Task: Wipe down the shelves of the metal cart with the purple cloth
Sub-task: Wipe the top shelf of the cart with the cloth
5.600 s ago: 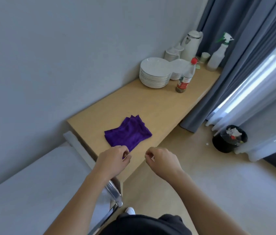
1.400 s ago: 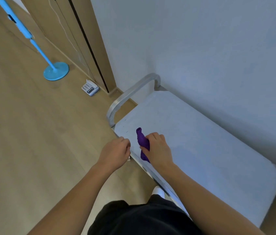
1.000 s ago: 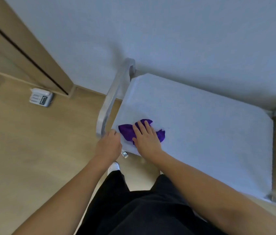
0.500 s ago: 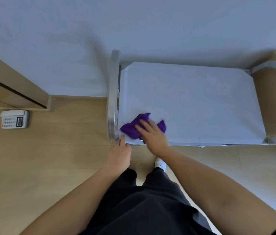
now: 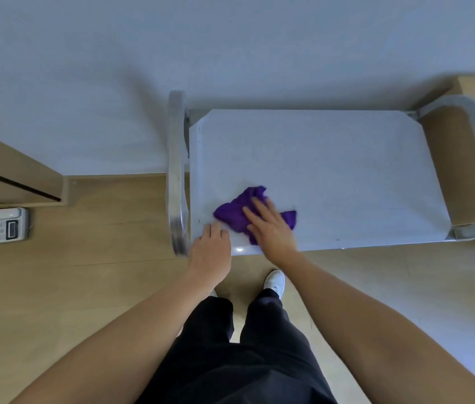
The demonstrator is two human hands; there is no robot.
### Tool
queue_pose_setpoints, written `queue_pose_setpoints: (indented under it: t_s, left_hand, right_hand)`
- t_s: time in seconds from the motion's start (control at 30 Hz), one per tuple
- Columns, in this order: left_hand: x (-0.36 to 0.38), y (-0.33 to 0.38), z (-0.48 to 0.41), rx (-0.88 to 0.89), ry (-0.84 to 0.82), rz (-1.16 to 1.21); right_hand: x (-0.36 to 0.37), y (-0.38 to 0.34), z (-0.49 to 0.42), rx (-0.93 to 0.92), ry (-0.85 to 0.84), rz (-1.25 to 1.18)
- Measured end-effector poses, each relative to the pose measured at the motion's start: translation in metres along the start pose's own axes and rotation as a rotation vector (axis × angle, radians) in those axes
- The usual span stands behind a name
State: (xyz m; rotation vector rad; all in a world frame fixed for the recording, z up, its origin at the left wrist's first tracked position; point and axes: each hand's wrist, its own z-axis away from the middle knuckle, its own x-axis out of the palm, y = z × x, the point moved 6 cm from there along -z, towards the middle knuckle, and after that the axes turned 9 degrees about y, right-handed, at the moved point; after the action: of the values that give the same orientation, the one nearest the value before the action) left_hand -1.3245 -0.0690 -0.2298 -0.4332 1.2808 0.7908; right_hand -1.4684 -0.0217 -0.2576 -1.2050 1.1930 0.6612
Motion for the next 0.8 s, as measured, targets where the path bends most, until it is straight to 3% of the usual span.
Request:
queue_pose_setpoints:
  t_s: [0.13,0.23,0.37,0.47,0.63,0.8]
  left_hand:
    - [0.003,0.001,-0.008,0.011,-0.001,-0.010]
    - [0.006,0.003,-0.011,-0.007,-0.005,-0.009]
    - [0.013,0.000,-0.011,-0.024,-0.037,0.003]
    - [0.010,-0.001,-0.013,0.014,-0.046,-0.023]
    - [0.003,-0.005,-0.019,0.008,-0.006,0.002]
    - [0.007,-0.006,-0.040,-0.149,0.110,0.061]
  right_hand:
    - [-0.014,0.062,-0.004,0.438,0.134,-0.012]
    - [0.003,0.014,-0.016,0.327,0.178,0.021]
    - [0.033,-0.057,-0.035,-0.020,-0.059,-0.090]
    - [0.022,-0.021,-0.050,0.008,-0.046,-0.022]
    - [-0.007,0.057,-0.045,0.411,0.069,-0.012]
    - [0.008,0.001,-0.039,0.158,0.049,0.071]
